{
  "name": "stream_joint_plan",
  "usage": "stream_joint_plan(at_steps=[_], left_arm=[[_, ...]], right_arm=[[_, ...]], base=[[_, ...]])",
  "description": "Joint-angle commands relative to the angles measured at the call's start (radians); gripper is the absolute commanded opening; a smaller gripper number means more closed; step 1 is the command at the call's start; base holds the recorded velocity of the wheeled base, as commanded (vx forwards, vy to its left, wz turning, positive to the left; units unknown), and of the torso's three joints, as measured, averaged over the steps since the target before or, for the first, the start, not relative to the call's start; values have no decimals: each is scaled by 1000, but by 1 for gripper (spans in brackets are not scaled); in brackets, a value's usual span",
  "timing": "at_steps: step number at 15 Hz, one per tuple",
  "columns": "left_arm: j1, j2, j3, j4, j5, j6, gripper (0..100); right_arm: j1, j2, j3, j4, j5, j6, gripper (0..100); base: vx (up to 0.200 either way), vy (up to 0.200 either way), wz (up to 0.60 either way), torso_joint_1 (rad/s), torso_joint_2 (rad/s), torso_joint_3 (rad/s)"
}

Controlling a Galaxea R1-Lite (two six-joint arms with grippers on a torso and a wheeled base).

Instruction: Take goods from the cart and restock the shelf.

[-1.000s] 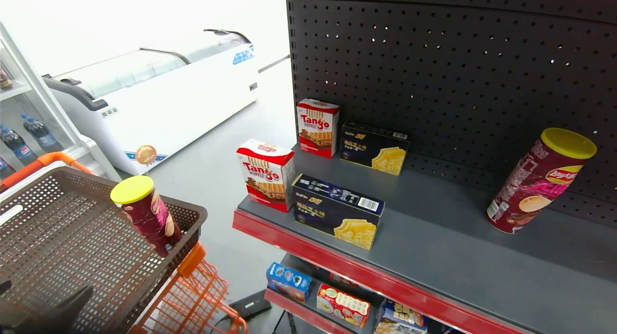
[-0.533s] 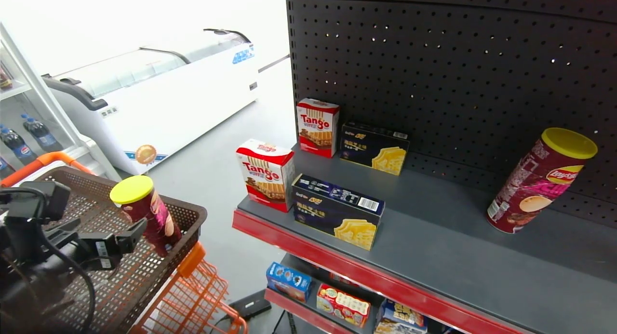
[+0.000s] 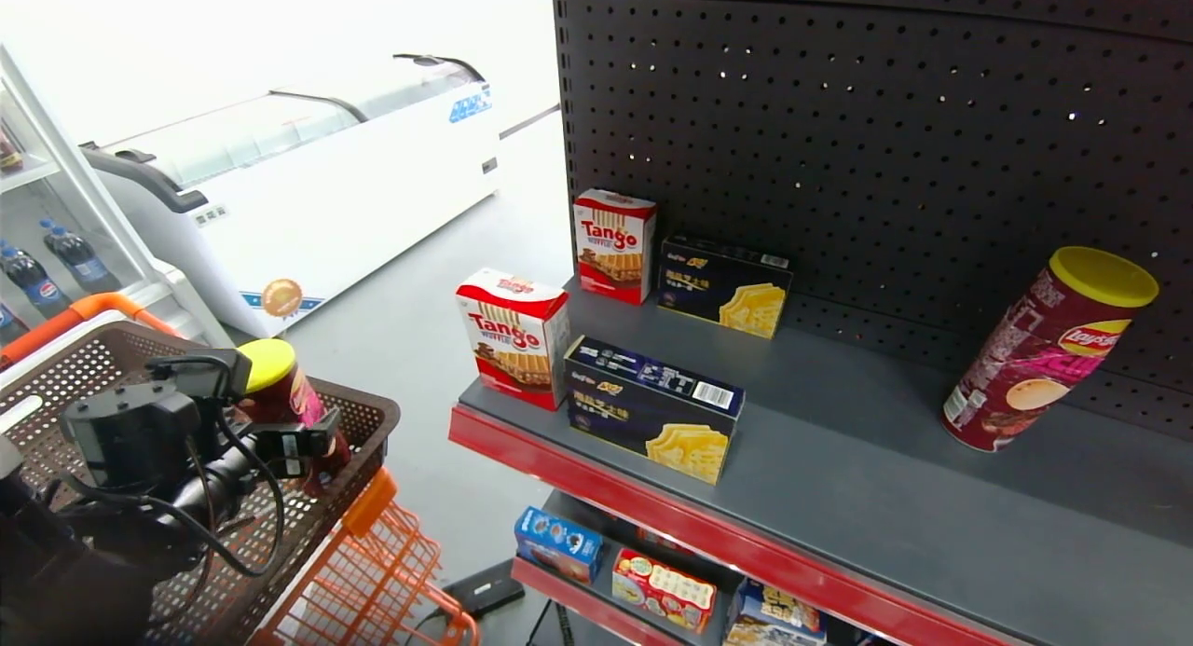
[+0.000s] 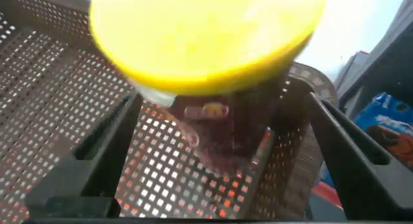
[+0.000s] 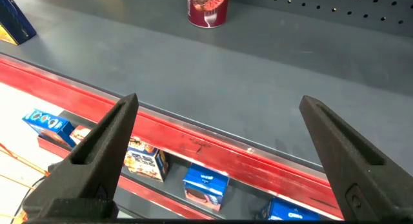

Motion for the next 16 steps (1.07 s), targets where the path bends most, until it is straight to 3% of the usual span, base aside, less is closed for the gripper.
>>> stream_joint_plan(at_steps=[1, 5, 6, 11, 14, 16], left_arm=[[4, 111, -54, -23, 2, 0, 100], [0, 172, -117, -82, 0, -2, 100], [0, 177, -157, -69, 2, 0, 0], [-3, 186, -174, -69, 3, 2, 0], [-3, 89, -194, -69, -3, 25, 0], [-47, 5, -203, -48, -11, 29, 0]], right_arm=[[0, 1, 0, 0, 0, 0, 100], [0, 1, 0, 0, 0, 0, 100], [0, 1, 0, -1, 0, 0, 100], [0, 1, -1, -1, 0, 0, 100], [0, 1, 0, 0, 0, 0, 100], [0, 1, 0, 0, 0, 0, 100]], base=[[0, 0, 0, 0, 0, 0], [0, 0, 0, 0, 0, 0], [0, 0, 0, 0, 0, 0], [0, 0, 0, 0, 0, 0], [0, 0, 0, 0, 0, 0], [0, 0, 0, 0, 0, 0]])
